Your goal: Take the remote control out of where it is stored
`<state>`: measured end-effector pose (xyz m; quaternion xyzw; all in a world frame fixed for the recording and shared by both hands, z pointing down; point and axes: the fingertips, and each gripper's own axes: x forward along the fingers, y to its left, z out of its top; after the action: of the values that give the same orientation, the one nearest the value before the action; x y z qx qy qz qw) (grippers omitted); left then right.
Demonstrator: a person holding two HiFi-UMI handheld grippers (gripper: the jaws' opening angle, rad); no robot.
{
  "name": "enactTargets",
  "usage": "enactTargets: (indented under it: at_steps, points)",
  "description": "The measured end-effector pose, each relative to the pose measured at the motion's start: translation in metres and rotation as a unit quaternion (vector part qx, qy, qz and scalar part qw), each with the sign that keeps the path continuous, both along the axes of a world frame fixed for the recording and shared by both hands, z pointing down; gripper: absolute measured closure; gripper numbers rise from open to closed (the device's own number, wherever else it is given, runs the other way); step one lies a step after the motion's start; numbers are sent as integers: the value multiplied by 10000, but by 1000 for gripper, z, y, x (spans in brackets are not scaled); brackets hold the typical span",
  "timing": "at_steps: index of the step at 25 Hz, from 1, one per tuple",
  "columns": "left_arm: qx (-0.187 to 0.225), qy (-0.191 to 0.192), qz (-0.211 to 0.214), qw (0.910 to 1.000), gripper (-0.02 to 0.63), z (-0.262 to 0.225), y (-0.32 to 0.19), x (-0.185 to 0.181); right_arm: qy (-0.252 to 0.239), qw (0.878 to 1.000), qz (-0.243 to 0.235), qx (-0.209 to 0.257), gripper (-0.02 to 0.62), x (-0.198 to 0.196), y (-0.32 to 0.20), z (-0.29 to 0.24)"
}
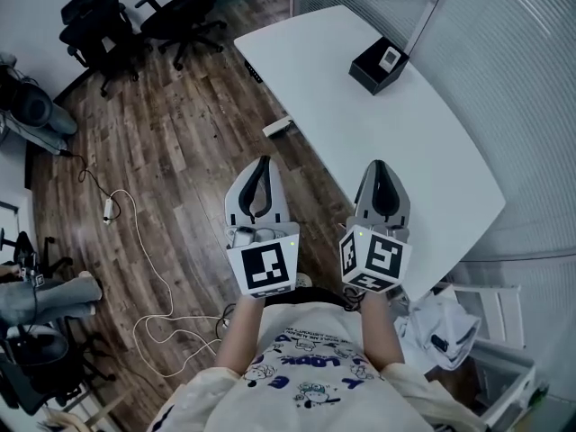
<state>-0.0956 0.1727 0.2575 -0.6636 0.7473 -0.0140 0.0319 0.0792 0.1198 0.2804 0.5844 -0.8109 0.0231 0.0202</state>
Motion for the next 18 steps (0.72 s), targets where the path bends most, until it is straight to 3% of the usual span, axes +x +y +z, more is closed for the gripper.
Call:
enactTargets:
  at_steps: [14, 18]
  points:
    - [-222, -68, 825, 9963, 592, 3, -181, -62, 75, 9965, 831, -74, 558, -52, -149, -2]
    - [-116, 3, 1056, 9943, 592, -1, -227, -74, 89, 9939, 1095, -102, 558, -60, -186, -1]
